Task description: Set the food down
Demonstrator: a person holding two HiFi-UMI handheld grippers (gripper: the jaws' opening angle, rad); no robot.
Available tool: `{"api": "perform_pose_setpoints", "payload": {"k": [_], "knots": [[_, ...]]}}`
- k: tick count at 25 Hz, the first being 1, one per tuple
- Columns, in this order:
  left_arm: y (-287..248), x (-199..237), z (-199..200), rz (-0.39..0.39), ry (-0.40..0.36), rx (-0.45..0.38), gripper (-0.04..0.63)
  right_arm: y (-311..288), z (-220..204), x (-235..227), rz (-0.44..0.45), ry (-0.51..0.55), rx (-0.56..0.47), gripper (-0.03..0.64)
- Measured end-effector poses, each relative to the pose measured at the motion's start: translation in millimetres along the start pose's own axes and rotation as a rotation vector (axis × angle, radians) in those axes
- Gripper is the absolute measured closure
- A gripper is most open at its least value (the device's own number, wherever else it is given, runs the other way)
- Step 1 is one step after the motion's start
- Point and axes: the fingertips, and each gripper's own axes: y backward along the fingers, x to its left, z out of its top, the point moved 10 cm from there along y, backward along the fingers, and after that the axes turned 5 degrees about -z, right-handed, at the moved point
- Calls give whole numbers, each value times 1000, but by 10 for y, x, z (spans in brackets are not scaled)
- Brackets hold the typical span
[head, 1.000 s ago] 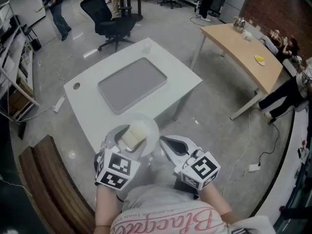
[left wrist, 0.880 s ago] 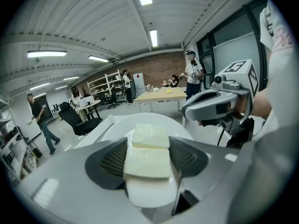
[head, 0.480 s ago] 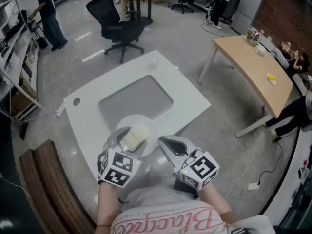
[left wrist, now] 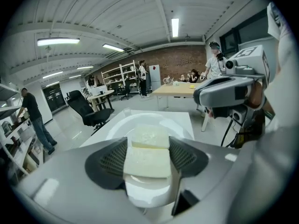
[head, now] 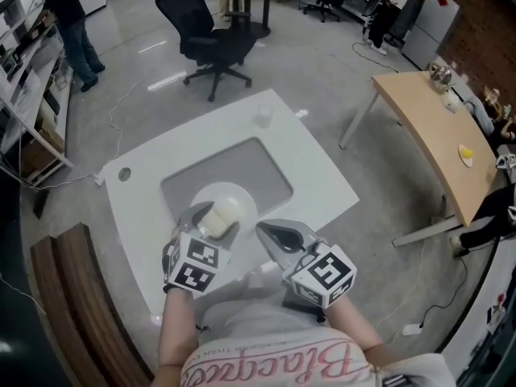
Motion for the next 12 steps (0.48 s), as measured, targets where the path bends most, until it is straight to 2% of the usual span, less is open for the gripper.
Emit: {"api": "perform_pose_setpoints", "payload": {"k": [6, 12], "knots": [[-339, 221, -103, 23, 38, 18, 319, -179, 10, -197, 28, 1, 15, 615], [-719, 405, -278, 13, 72, 49, 319, -331, 28, -320, 39, 15, 31, 615]]}}
